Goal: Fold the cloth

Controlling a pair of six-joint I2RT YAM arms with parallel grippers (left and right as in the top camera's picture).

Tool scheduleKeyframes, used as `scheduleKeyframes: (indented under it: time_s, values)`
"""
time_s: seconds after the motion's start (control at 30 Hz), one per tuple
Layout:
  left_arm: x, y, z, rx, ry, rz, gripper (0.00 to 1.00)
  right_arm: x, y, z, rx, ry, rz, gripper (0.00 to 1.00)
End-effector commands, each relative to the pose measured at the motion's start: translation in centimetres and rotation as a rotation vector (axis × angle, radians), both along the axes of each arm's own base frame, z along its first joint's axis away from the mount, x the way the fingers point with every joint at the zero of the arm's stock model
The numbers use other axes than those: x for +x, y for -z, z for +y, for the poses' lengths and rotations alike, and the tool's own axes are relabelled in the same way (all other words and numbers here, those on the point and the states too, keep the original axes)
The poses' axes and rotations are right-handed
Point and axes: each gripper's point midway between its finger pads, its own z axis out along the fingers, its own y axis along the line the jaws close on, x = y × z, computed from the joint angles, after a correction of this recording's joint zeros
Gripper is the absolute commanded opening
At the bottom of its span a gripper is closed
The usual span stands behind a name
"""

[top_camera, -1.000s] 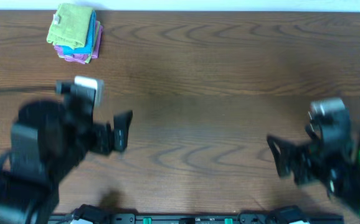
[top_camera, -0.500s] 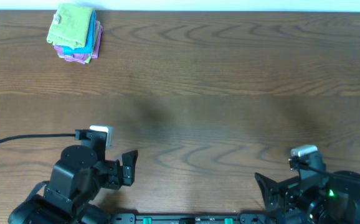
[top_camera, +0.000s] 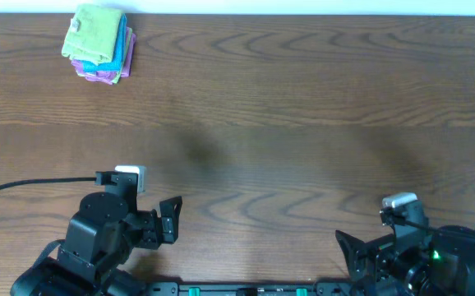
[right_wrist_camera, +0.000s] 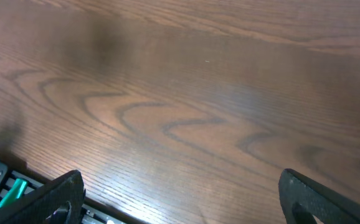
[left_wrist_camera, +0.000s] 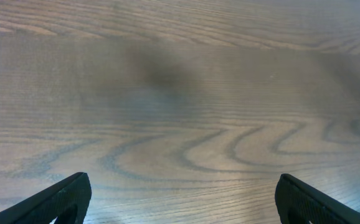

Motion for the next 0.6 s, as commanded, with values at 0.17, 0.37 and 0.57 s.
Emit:
scheduleKeyframes:
  time_s: [0.17, 0.37, 0.57]
  values:
    - [0.5, -0.5, 2.0, 0.092, -0.054, -0.069, 0.95, -0.1, 0.1, -0.1, 0.003, 0.009, 0.000, 0.99]
    - [1.8, 0.2, 5.7, 0.248, -0.087, -0.214, 0.95, -0.1, 0.1, -0.1, 0.003, 0.009, 0.000, 0.99]
    - [2.2, 3.0, 6.8, 0.263, -0.119, -0.369, 0.95, -0.1, 0.1, -0.1, 0.003, 0.009, 0.000, 0.99]
